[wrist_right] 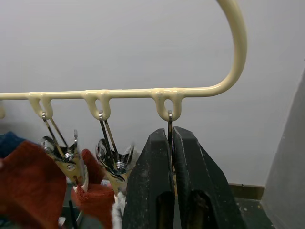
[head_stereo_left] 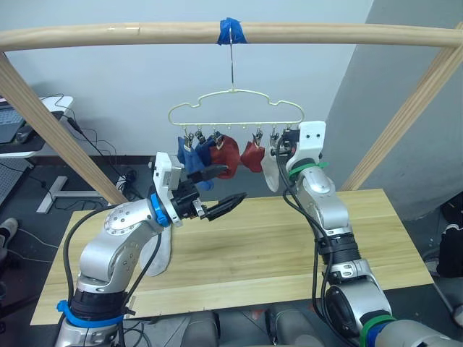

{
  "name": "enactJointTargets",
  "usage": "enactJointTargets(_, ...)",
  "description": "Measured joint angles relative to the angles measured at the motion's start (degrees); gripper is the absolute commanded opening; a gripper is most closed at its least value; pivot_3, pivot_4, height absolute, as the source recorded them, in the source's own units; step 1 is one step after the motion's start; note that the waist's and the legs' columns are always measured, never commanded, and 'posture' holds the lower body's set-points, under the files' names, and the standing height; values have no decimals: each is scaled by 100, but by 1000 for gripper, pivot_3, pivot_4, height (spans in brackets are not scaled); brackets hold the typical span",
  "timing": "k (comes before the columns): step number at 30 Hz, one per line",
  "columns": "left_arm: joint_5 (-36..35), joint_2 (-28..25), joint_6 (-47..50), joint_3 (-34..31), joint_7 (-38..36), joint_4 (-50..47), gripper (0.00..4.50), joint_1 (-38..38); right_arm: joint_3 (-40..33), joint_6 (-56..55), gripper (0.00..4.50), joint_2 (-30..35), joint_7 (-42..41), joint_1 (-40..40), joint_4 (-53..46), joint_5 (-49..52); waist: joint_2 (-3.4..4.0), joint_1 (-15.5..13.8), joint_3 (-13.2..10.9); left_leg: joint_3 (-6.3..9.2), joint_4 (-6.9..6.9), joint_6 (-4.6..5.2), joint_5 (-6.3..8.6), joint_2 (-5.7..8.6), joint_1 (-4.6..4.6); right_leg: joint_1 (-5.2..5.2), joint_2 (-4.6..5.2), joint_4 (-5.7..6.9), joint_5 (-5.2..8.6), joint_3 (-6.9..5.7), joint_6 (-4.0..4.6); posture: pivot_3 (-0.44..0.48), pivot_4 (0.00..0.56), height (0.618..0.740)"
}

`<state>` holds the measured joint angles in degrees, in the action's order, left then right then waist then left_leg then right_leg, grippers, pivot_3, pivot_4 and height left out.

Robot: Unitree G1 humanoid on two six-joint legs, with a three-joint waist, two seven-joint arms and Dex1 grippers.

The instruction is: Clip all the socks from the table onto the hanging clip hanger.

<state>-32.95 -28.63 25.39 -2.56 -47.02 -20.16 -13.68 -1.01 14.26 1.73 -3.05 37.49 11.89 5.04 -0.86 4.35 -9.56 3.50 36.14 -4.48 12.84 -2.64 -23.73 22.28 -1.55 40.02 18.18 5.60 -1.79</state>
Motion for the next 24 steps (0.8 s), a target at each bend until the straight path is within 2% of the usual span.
enactJointTargets(3, 338, -128, 17, -4, 212, 336, 4500, 174, -55, 732, 26, 499, -632, -16, -453, 427, 4, -7, -3, 0, -1, 1, 0, 0, 3, 0, 0, 0, 0, 1, 0, 1, 159, 740)
enactJointTargets(7, 958, -261, 36, -25, 736, 1341, 4500, 305, -306, 2292, 26, 1136, -1421, 101, -1048, 1318, 7, 4, -5, 2, -1, 2, 1, -3, 4, 0, -4, 1, 0, -1, 0, -11, 162, 740)
enactJointTargets(13, 2009, -619, -617, -23, 1228, 2937, 4500, 246, -535, 4319, 26, 1265, -1649, 288, -1633, 2347, 13, 35, -11, 1, -7, 2, 1, -4, 1, 3, -5, -5, 1, 0, 1, -28, 171, 740)
enactJointTargets(20, 2549, -597, -1084, -7, 1468, 4451, 4500, 101, -696, 5075, 26, 1233, -1428, 383, -2045, 2597, 15, 45, -18, 0, -7, 3, 2, -2, -7, 8, 0, -9, 1, -3, 1, -54, 173, 740)
enactJointTargets(24, 2652, -593, -1094, -7, 1448, 4920, 4500, -31, -722, 5212, 26, 1214, -1350, 376, -2147, 2651, 15, 56, -18, 0, -7, 3, 2, -2, -6, 7, 0, -8, 2, -3, 0, -63, 172, 740)
